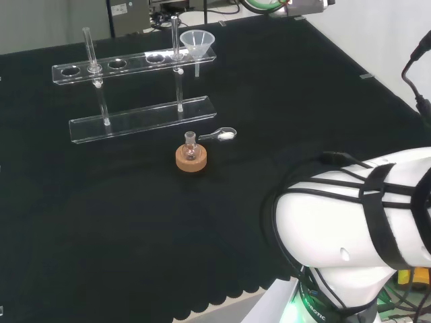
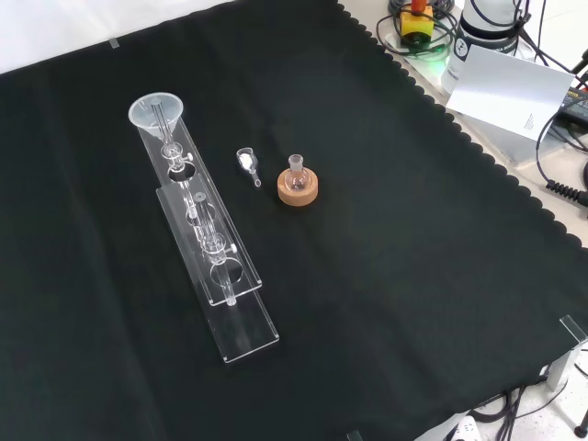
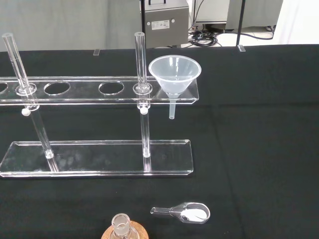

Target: Pick up the funnel from the transparent funnel stand.

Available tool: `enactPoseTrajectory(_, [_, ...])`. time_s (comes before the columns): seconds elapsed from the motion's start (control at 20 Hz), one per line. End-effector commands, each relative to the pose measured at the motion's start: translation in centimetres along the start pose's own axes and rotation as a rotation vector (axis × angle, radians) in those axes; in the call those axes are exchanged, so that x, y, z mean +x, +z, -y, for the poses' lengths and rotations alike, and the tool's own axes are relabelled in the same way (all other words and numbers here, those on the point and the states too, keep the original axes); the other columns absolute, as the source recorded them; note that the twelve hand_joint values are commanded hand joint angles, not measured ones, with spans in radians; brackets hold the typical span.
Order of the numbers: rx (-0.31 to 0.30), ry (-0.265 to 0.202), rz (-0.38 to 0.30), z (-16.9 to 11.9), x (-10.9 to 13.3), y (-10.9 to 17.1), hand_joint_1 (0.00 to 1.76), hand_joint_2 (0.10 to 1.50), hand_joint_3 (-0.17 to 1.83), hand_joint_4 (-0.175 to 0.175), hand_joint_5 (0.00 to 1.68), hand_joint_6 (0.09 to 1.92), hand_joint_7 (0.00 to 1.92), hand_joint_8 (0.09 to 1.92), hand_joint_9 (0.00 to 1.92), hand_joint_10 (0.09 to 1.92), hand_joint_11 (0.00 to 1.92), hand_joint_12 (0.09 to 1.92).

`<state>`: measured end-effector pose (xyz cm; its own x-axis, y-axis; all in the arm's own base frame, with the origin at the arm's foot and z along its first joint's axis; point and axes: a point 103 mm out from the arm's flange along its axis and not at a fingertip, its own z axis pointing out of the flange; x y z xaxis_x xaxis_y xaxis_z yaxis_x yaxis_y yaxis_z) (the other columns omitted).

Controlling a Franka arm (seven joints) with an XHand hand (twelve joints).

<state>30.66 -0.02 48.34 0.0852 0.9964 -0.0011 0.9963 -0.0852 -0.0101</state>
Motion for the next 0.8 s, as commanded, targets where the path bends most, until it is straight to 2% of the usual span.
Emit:
enactPoseTrajectory(0.05, [-0.011,0.0,0.009,0.0,0.0,0.0,0.04,1.15,0.56,-0.013,0.07,0.14,0.0,0.26,0.05,0.65,0.06,1.32])
enactPoseTrajectory(0.25, [-0.01,0.008,0.004,-0.3,-0.2,-0.1,0.0,1.24,0.41,-0.013,0.11,0.09,0.0,0.22,0.03,0.67,0.02,1.38])
enactPoseTrajectory(0.45, [-0.001,0.021,0.008,-0.9,-0.4,0.1,0.0,1.25,0.4,-0.014,0.11,0.09,0.0,0.22,0.03,0.67,0.02,1.39])
enactPoseTrajectory(0.8, [0.011,0.07,0.022,-3.8,-1.0,0.5,0.0,1.25,0.39,-0.015,0.12,0.09,0.0,0.22,0.03,0.67,0.02,1.39])
